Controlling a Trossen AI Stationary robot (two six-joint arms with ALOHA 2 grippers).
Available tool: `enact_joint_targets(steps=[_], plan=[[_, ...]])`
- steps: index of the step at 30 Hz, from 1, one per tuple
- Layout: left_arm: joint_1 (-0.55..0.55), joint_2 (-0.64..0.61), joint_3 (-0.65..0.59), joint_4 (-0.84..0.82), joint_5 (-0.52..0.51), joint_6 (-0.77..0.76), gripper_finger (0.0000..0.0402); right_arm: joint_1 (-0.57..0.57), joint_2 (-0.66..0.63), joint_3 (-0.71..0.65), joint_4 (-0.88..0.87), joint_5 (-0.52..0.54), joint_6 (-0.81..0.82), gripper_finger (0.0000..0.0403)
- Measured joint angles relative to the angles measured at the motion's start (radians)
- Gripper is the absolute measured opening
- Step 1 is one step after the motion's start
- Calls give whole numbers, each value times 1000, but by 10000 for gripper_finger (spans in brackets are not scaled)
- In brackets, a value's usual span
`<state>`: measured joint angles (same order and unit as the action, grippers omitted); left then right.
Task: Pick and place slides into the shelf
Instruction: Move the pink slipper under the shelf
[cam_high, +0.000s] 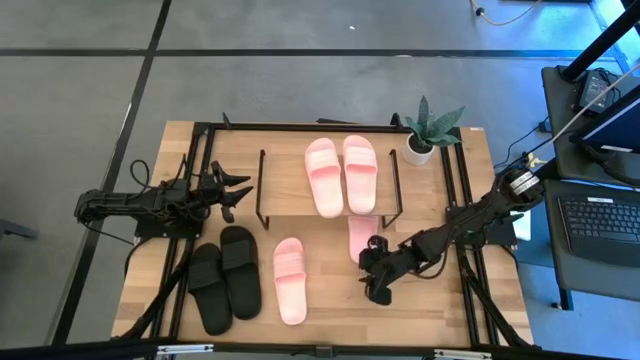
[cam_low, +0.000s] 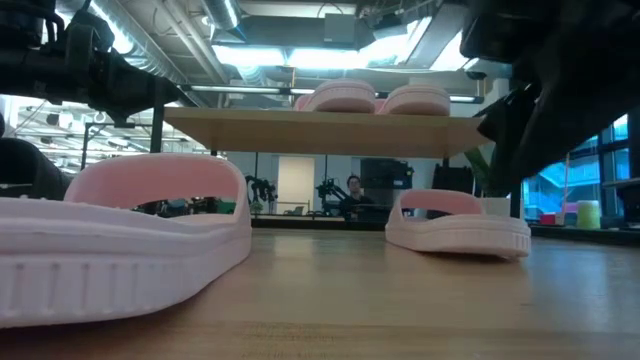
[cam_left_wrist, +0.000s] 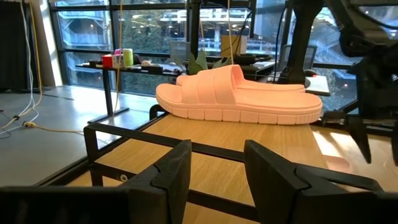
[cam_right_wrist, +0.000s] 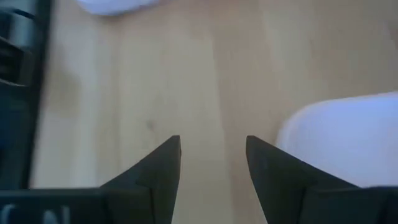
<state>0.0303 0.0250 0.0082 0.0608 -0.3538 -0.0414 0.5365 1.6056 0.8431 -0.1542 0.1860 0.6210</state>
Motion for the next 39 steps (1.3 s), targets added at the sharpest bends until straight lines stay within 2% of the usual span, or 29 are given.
enact_joint_targets(steps=[3,6,12,30,36,39], plan=[[0,2,0,-1,0,0,141,2,-43,-64,131,-34,0,183],[0,7,0,0,0,0,141,2,-88,-112,185,-83,24,183],[0,12,0,0,0,-1,141,2,-119,-154,162,-75,-33,183],[0,16,0,0,0,0,141,-11,-70,-154,172,-22,-24,183],[0,16,0,0,0,0,141,-11,18,-101,129,-18,-59,183],[0,16,0,0,0,1,141,-11,71,-40,46,-18,-88,183]])
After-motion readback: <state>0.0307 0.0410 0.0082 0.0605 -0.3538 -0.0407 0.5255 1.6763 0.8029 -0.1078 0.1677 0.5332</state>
